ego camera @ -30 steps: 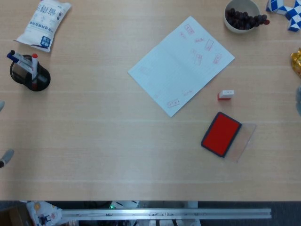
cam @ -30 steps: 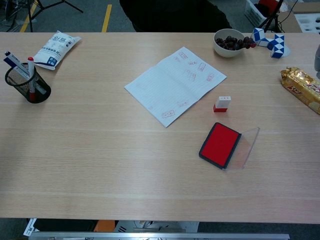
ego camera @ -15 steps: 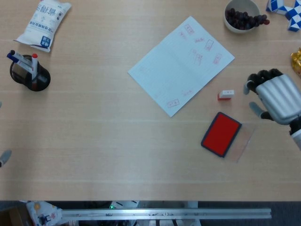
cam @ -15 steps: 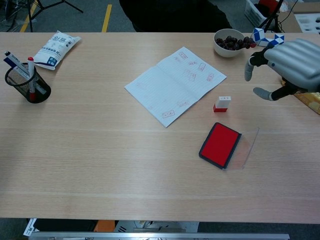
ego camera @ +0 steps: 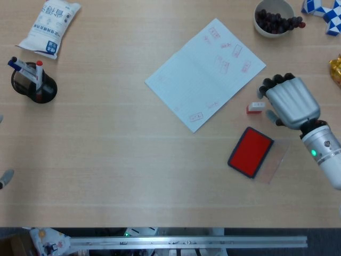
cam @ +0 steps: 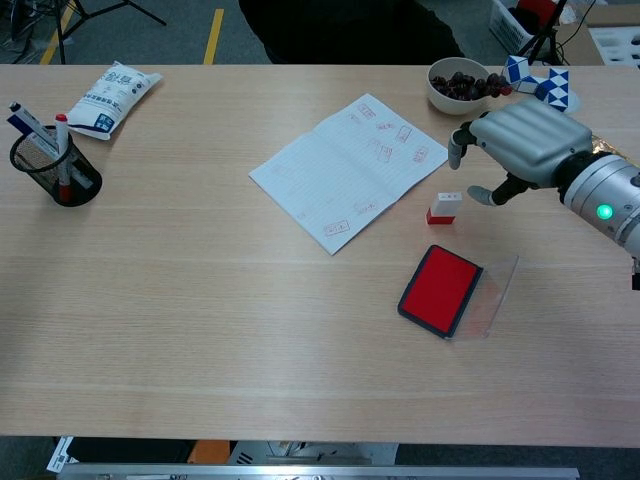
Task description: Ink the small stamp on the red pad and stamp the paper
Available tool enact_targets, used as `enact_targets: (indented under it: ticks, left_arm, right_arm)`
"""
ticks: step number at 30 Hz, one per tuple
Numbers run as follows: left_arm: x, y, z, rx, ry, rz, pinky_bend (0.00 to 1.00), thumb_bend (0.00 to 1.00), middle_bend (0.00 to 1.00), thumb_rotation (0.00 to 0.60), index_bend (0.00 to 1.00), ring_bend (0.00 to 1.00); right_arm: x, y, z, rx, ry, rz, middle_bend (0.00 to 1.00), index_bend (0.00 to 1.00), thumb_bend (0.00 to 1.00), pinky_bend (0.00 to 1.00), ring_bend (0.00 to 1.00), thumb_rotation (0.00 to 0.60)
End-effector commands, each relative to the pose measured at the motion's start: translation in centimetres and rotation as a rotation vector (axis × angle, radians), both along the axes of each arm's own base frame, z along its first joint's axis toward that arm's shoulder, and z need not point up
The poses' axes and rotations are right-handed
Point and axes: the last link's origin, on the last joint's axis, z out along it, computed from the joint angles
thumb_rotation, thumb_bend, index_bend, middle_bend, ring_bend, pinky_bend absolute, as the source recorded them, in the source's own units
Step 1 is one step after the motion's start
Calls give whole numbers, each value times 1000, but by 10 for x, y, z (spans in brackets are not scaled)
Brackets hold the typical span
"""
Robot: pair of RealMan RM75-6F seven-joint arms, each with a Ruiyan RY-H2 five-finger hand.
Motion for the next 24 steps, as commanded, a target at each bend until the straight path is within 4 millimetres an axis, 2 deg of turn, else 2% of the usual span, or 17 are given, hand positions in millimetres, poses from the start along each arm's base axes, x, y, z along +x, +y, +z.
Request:
enact_targets:
  ticks: [1, 8, 24]
  left_arm:
    - [-1, 0, 0, 0, 1, 2, 90, 117, 118, 600, 0, 135]
    - [-2, 0, 1, -1, -1, 8, 90, 117, 118, 600, 0, 135]
    - [-6, 0, 2, -1, -2, 15, 90, 117, 118, 600, 0, 135]
  right_arm:
    - [-1, -7, -13, 9, 36, -13, 366, 422, 280, 349, 298, 600]
    - [-2, -14, -32, 20, 81, -32, 365, 422, 281, 349, 298, 600]
    - [-12, -23, -53, 26, 139, -82, 366, 422, 282, 349, 298, 600]
